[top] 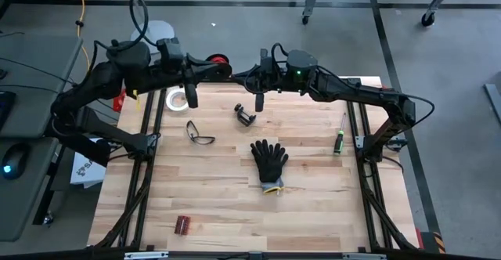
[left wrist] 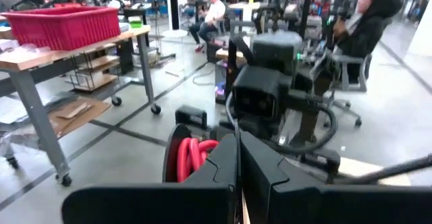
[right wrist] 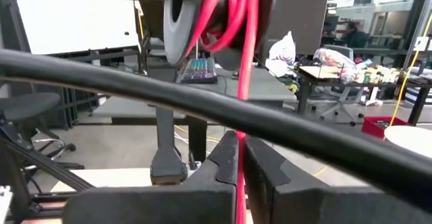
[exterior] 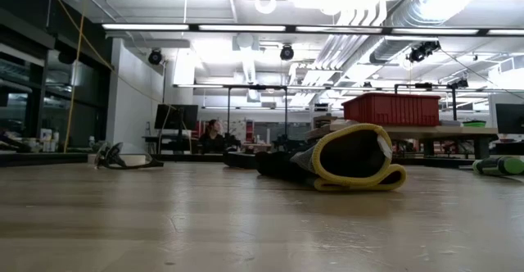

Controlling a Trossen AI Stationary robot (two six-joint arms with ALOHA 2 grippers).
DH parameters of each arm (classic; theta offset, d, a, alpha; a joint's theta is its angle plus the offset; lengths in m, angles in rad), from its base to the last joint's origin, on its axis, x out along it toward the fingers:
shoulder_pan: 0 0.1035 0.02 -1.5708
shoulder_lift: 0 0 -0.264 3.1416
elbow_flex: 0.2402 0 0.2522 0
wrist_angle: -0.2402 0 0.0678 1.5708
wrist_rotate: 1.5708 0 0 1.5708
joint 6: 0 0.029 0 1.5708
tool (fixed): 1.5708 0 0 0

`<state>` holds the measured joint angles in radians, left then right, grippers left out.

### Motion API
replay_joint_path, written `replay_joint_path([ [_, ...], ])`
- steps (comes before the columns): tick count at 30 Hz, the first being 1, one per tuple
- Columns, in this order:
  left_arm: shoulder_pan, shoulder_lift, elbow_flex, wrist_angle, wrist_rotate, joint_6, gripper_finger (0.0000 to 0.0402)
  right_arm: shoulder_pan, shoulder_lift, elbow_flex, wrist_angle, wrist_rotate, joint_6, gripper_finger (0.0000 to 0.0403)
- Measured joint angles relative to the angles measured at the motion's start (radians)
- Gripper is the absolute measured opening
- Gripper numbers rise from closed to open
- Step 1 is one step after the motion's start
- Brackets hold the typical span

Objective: Coil cords
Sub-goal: Coil the orange wire onto the spool

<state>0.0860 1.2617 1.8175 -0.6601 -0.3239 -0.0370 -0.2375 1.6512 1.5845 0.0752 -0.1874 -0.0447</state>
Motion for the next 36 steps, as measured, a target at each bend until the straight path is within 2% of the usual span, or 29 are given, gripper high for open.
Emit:
replay_joint_path([
  [5, 0.007, 0.026, -0.005, 0.097, 0.017, -0.006, 0.0, 0.013, 0.0, 0.0, 0.008, -0.001, -0.005, 0.0002],
  [12, 0.007, 0.073, -0.005, 0.113, 0.026, 0.037, 0.0, 0.028, 0.001, -0.002, -0.004, -0.001, 0.003, 0.0027],
  [15, 0.007, 0.082, -0.005, 0.114, 0.053, 0.077, 0.0, 0.031, -0.001, -0.002, -0.016, 0.011, 0.023, 0.0054],
  [20, 0.007, 0.082, -0.005, 0.105, 0.058, 0.127, 0.0, 0.032, -0.033, -0.003, -0.09, 0.027, 0.036, 0.0122],
  [25, 0.007, 0.082, -0.005, 0.024, 0.054, 0.128, 0.0, 0.052, -0.079, -0.003, -0.23, 0.127, -0.076, 0.0175],
  [28, 0.012, 0.082, -0.005, -0.004, 0.049, 0.123, 0.0, 0.057, -0.108, -0.003, -0.32, 0.165, -0.105, 0.0182],
  [33, 0.03, 0.082, -0.014, 0.01, 0.044, 0.14, 0.0, 0.056, -0.127, -0.003, -0.423, 0.169, -0.106, 0.0183],
  [36, 0.048, 0.062, -0.111, 0.115, 0.043, 0.137, 0.0, 0.056, -0.134, -0.003, -0.468, 0.169, -0.118, 0.0183],
])
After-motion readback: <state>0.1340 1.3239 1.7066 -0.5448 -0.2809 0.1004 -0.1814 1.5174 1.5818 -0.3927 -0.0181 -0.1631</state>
